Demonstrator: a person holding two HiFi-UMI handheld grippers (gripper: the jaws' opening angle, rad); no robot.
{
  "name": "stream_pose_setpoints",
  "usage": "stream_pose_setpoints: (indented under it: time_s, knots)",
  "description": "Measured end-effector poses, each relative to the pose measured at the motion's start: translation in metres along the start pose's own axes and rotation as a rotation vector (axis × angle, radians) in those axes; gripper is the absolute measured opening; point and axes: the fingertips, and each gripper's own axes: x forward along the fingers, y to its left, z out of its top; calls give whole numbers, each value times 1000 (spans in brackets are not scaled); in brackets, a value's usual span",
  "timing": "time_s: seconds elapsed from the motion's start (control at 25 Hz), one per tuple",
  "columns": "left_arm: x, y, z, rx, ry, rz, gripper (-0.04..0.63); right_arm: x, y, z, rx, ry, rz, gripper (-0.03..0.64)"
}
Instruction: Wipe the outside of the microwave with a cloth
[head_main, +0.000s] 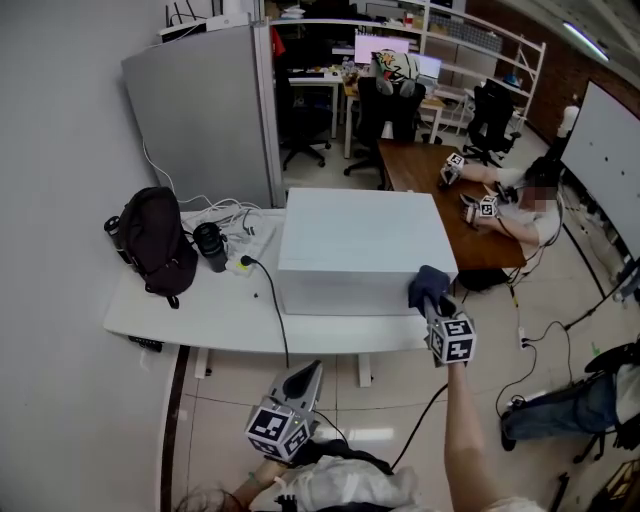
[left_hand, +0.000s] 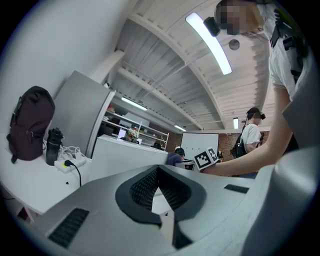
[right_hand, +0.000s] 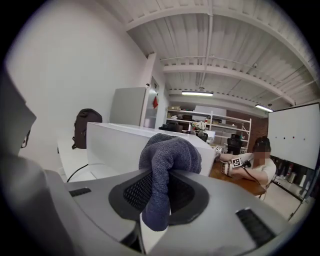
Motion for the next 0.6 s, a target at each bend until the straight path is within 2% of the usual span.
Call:
stream_pose_setpoints:
  time_s: [0.12,0.24,0.6]
  knots:
    - [6,-6,-2,3,8,-2,-14,-14,-19,-4,15,-2,-3,78]
    - [10,-7,-2,4,4,13,-14,-21,14,1,6,-35,73,80]
    - [5,-9,-2,18,-2,53,-14,32,251,12,-117,-57,481,80]
